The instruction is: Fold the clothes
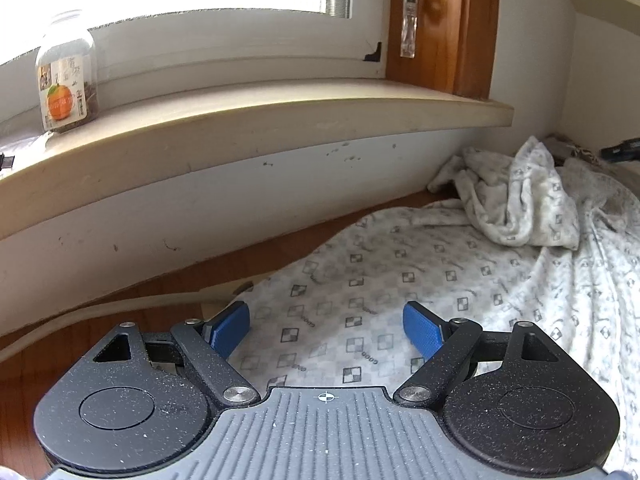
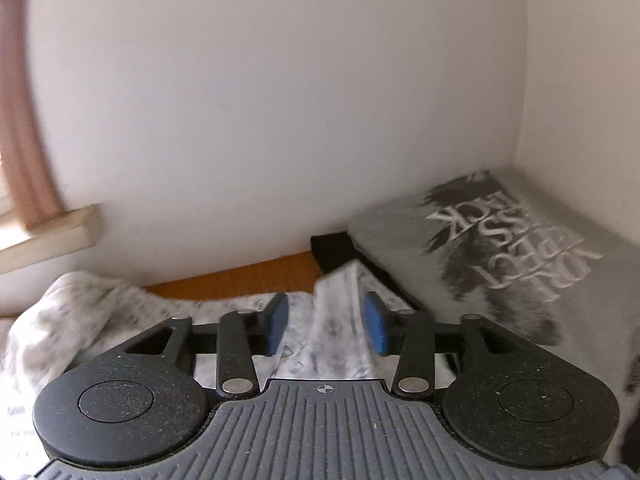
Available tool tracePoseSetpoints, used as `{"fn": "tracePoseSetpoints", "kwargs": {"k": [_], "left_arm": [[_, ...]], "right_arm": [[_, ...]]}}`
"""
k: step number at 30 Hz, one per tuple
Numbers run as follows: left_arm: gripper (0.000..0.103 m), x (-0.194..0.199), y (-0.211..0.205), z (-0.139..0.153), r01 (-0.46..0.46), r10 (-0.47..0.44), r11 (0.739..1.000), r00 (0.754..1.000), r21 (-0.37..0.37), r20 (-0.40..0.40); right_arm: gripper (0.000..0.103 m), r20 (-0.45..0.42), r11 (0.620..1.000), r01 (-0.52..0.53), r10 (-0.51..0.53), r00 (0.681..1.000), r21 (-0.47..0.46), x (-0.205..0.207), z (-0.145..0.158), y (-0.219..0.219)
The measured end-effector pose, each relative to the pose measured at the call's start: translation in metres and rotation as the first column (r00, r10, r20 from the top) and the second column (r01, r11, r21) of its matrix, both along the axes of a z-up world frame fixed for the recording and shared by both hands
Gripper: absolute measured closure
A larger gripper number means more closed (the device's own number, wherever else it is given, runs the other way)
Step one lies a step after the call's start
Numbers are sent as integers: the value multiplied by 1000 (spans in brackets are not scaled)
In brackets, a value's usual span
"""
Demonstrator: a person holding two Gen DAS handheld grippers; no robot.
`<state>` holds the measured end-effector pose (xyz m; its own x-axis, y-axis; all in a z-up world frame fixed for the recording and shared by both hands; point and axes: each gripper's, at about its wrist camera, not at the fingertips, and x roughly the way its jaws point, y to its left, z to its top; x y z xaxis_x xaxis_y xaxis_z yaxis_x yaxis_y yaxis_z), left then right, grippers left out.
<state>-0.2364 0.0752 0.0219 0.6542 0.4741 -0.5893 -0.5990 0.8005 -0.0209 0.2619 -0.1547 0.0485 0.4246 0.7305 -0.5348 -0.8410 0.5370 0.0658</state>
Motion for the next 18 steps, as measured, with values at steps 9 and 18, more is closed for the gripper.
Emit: {"fn": "tracePoseSetpoints", "kwargs": {"k": [9, 18], "left_arm": [[17, 11, -13, -2, 33, -29, 997, 997, 62, -67], [15, 15, -15, -5, 48, -41, 996, 995, 69, -90]], "right_arm": [[48, 116, 999, 48, -49, 992, 19, -18, 75, -131], [57, 100, 1000, 6, -9, 995, 28, -24, -3, -139]]}}
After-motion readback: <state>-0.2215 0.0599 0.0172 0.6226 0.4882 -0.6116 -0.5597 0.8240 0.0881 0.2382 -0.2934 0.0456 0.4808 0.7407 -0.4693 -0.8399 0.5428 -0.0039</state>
